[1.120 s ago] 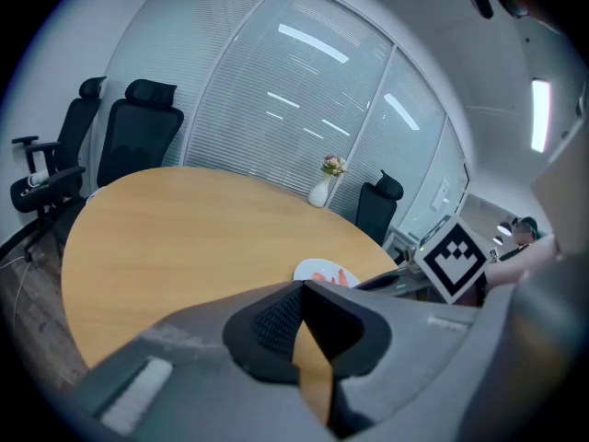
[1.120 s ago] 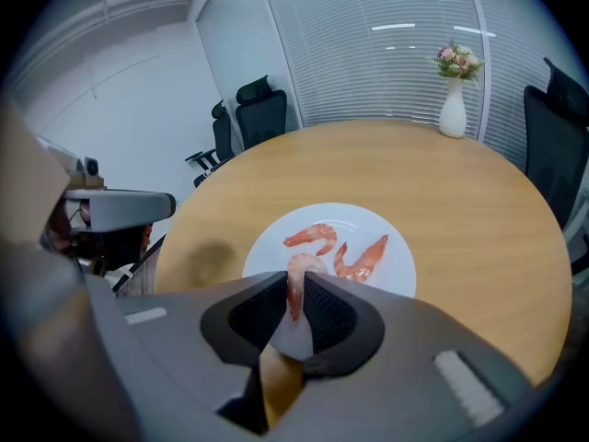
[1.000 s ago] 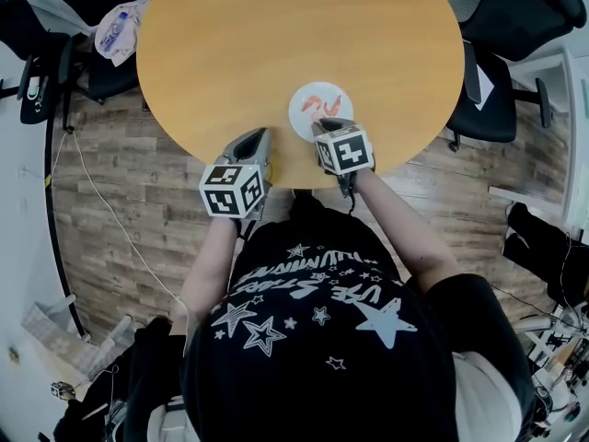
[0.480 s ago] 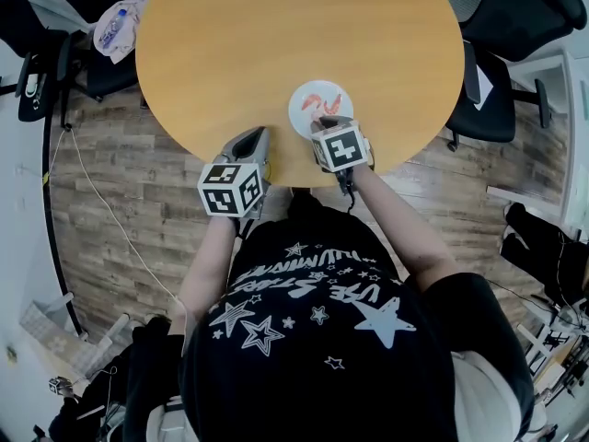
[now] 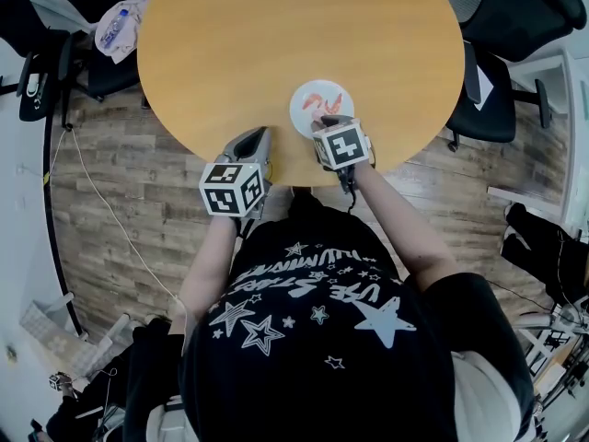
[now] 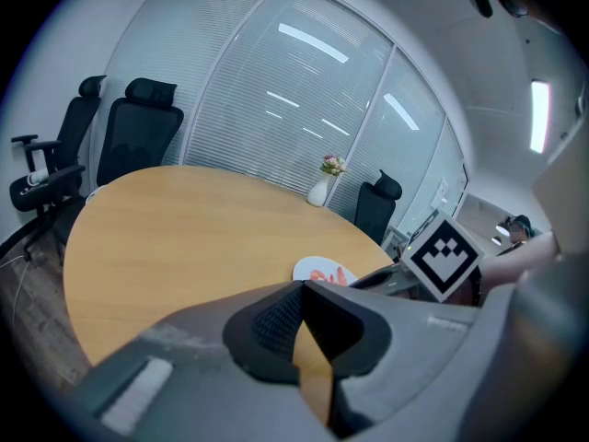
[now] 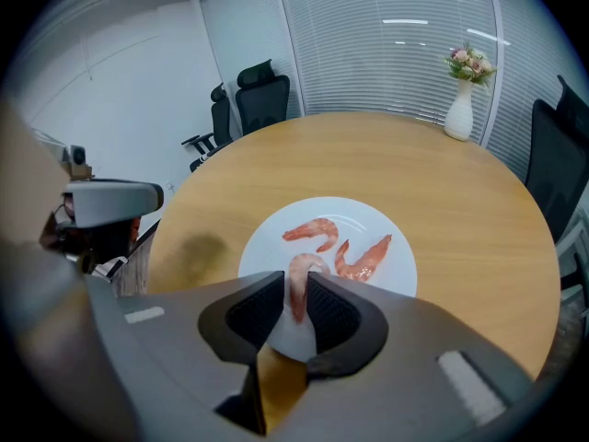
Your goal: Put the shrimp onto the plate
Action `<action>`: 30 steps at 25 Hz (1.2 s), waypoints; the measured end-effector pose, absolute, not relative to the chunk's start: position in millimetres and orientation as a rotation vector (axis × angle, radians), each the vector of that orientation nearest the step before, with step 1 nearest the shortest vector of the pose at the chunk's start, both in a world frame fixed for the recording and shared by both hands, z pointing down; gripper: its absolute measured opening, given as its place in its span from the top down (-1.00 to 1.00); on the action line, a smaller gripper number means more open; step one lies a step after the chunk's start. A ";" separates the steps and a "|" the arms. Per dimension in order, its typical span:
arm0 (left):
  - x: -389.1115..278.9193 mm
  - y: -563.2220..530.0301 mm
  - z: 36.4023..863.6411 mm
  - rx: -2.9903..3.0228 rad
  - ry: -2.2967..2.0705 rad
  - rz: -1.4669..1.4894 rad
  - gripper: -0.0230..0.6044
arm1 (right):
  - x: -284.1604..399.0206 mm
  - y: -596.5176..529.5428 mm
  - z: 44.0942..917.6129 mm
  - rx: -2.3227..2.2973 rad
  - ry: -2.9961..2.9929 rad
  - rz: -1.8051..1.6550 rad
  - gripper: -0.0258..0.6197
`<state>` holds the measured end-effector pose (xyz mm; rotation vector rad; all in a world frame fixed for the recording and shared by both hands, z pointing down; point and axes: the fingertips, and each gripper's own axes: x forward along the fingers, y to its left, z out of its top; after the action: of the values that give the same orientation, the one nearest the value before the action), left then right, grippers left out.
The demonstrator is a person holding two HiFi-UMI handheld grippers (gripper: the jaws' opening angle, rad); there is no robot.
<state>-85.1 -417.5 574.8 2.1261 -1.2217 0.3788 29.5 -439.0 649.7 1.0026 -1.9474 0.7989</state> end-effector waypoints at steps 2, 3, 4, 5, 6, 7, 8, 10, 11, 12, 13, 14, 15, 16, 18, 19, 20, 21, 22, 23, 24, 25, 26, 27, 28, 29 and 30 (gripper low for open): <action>-86.8 -417.7 574.3 2.126 -1.224 0.378 0.92 | 28.3 -439.7 649.1 1.000 -1.950 0.803 0.66; -87.4 -417.8 573.9 2.126 -1.224 0.377 0.92 | 28.0 -440.1 648.7 1.001 -1.950 0.803 0.64; -87.9 -417.8 573.3 2.127 -1.225 0.375 0.92 | 28.0 -440.4 648.1 1.003 -1.950 0.802 0.63; -88.3 -417.7 572.6 2.128 -1.226 0.373 0.92 | 28.3 -440.5 647.6 1.006 -1.949 0.801 0.63; -88.6 -417.6 571.7 2.130 -1.227 0.371 0.92 | 28.7 -440.6 646.9 1.010 -1.949 0.800 0.63; -88.9 -417.4 570.7 2.131 -1.228 0.370 0.92 | 29.4 -440.6 645.8 1.014 -1.948 0.798 0.63; -89.1 -417.0 569.7 2.131 -1.229 0.369 0.92 | 30.1 -440.5 644.5 1.019 -1.947 0.798 0.63; -89.5 -415.3 567.8 2.132 -1.229 0.366 0.92 | 31.6 -439.3 641.6 1.028 -1.946 0.798 0.63; -89.5 -414.0 566.7 2.134 -1.229 0.363 0.92 | 32.4 -438.2 640.3 1.033 -1.946 0.798 0.63; -89.5 -412.7 565.6 2.136 -1.229 0.360 0.92 | 33.0 -437.1 639.0 1.039 -1.948 0.798 0.63; -89.5 -411.4 564.3 2.139 -1.229 0.357 0.92 | 33.5 -436.5 637.0 1.047 -1.953 0.798 0.63; -89.5 -410.2 562.9 2.143 -1.230 0.354 0.92 | 33.9 -436.6 634.2 1.058 -1.963 0.795 0.63; -89.6 -408.7 561.6 2.146 -1.230 0.351 0.92 | 34.5 -437.3 630.8 1.072 -1.975 0.791 0.63; -89.8 -407.0 560.2 2.150 -1.231 0.348 0.92 | 35.1 -438.0 627.1 1.084 -1.986 0.786 0.63; -91.6 -402.7 556.8 2.156 -1.235 0.339 0.92 | 35.9 -437.8 619.6 1.106 -2.002 0.779 0.64; -93.3 -400.5 554.6 2.159 -1.239 0.332 0.92 | 36.0 -436.9 615.8 1.117 -2.009 0.776 0.64; -95.3 -398.3 552.2 2.163 -1.243 0.325 0.92 | 35.9 -435.4 612.0 1.128 -2.014 0.772 0.64; -97.5 -396.2 549.6 2.168 -1.246 0.317 0.92 | 35.7 -433.7 608.4 1.139 -2.020 0.769 0.64; -99.8 -394.2 546.9 2.173 -1.249 0.309 0.92 | 35.2 -431.5 605.0 1.150 -2.025 0.765 0.64; -102.1 -391.9 544.1 2.179 -1.252 0.303 0.92 | 34.6 -429.0 601.9 1.160 -2.030 0.761 0.64; -104.0 -389.2 541.4 2.185 -1.254 0.298 0.92 | 34.3 -425.8 598.9 1.170 -2.033 0.758 0.65; -105.2 -386.2 538.8 2.191 -1.256 0.293 0.92 | 34.5 -422.3 596.0 1.180 -2.037 0.755 0.65; -105.8 -382.9 536.2 2.197 -1.256 0.289 0.92 | 35.1 -418.4 593.2 1.190 -2.040 0.751 0.65; -106.2 -379.3 533.7 2.203 -1.256 0.285 0.92 | 35.8 -414.2 590.5 1.200 -2.043 0.748 0.66; -106.6 -375.4 531.3 2.209 -1.255 0.282 0.92 | 36.3 -409.5 587.9 1.208 -2.045 0.745 0.66; -107.0 -371.0 529.1 2.215 -1.254 0.280 0.92 | 36.3 -404.3 585.4 1.215 -2.047 0.743 0.66; -107.4 -366.1 526.9 2.220 -1.251 0.279 0.92 | 36.0 -398.6 582.9 1.220 -2.050 0.742 0.66</action>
<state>-107.4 -366.1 526.9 2.2204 -1.2515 0.2788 36.0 -398.6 582.9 1.2203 -2.0504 0.7419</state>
